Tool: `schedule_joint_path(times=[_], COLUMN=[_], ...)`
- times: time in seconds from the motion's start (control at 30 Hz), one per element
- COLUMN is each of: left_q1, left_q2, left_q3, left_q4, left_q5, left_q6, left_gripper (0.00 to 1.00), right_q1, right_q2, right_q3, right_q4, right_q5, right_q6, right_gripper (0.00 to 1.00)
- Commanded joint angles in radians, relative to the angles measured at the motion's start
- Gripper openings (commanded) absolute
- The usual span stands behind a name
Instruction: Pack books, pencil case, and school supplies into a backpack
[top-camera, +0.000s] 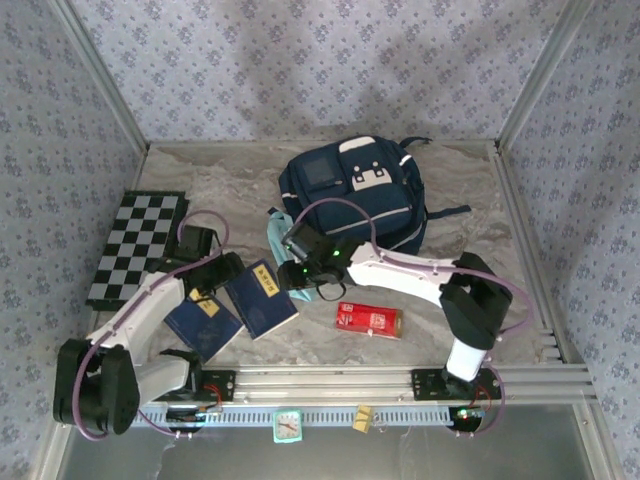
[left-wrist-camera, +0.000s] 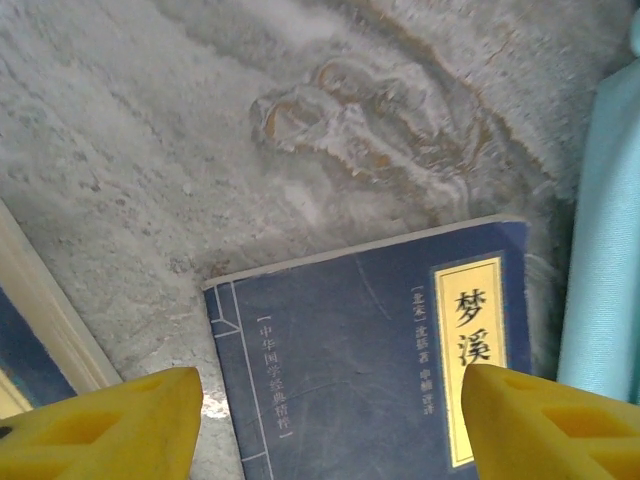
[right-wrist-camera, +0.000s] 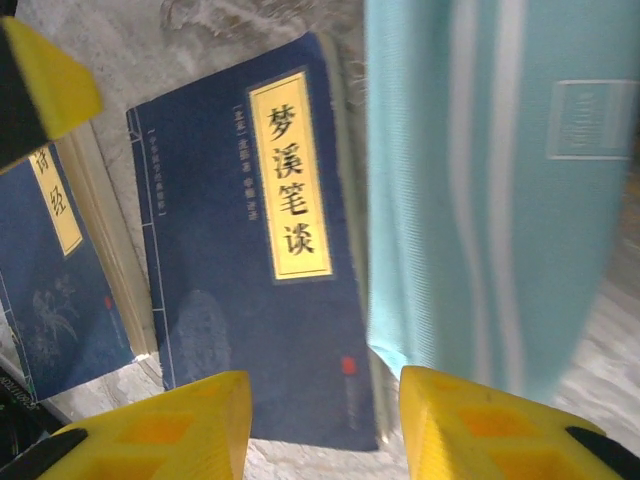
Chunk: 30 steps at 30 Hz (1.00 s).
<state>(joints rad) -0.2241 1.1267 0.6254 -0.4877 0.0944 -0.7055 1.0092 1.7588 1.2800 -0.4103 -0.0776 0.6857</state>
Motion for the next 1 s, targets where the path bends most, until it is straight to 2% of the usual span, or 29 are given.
schedule_joint_path(times=[0.0, 0.27, 0.5, 0.67, 0.97], left_q1=[0.005, 0.005, 0.006, 0.006, 0.005], left_q2=[0.009, -0.014, -0.054, -0.042, 0.014], left_q3=[-0.028, -0.087, -0.123, -0.134, -0.129], left_q4=[0.063, 0.032, -0.012, 0.03, 0.145], left_q5=[0.041, -0.02, -0.044, 0.024, 0.095], left_q6=[-0.02, -0.044, -0.066, -0.076, -0.089], left_gripper=[0.69, 0.7, 0.71, 0.69, 0.68], right_q1=[0.013, 0.001, -0.031, -0.058, -0.011], right_q2=[0.076, 0.213, 0.21, 0.191, 0.207], right_q3=[0.053, 0.103, 0.059, 0.036, 0.08], right_q4=[0.009, 0.011, -0.003, -0.008, -0.025], right_q5=[-0.047, -0.066, -0.046, -0.051, -0.076], right_q6=[0.01, 0.003, 0.003, 0.006, 0.014], right_gripper=[0.43, 0.4, 0.4, 0.39, 0.44])
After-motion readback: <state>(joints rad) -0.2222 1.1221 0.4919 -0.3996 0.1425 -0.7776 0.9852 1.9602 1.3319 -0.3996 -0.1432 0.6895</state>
